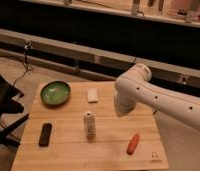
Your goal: Knock the bottle over
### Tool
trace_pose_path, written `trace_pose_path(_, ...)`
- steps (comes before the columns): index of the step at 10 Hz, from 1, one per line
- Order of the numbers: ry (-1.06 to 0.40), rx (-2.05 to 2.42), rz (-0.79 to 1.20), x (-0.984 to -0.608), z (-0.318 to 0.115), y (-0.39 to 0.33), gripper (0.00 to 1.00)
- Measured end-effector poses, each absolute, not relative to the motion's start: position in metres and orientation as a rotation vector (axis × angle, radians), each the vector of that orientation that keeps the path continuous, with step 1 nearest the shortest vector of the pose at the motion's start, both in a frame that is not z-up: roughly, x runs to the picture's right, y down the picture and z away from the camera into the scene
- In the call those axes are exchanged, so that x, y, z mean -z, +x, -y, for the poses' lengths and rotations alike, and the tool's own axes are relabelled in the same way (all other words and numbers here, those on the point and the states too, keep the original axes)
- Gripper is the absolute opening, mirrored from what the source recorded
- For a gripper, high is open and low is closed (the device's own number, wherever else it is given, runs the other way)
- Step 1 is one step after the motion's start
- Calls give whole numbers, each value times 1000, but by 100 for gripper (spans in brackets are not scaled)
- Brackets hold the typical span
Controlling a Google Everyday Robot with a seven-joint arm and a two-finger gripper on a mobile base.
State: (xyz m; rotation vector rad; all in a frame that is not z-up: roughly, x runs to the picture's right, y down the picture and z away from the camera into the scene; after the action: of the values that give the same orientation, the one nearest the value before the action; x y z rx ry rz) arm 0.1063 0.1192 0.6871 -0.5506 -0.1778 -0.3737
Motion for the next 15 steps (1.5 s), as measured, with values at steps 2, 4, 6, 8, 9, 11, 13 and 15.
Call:
trace_pose_path(2, -554, 392, 186, -689, -120, 98, 19)
trace_pose_path(4, -560, 416, 192, -691, -122, 88, 19)
trace_pose_path(6, -565, 431, 197, -692, -124, 76, 19)
trace_pose_path(8, -568, 447, 199, -694, -125, 66, 19)
trace_pose_path(9, -571, 455, 201, -694, -125, 62, 19)
trace_pose_path(11, -579, 476, 206, -695, -126, 51, 19)
trace_pose_path(13, -584, 493, 214, -695, -127, 37, 19)
trace_pose_path(15, -588, 508, 216, -696, -128, 31, 19)
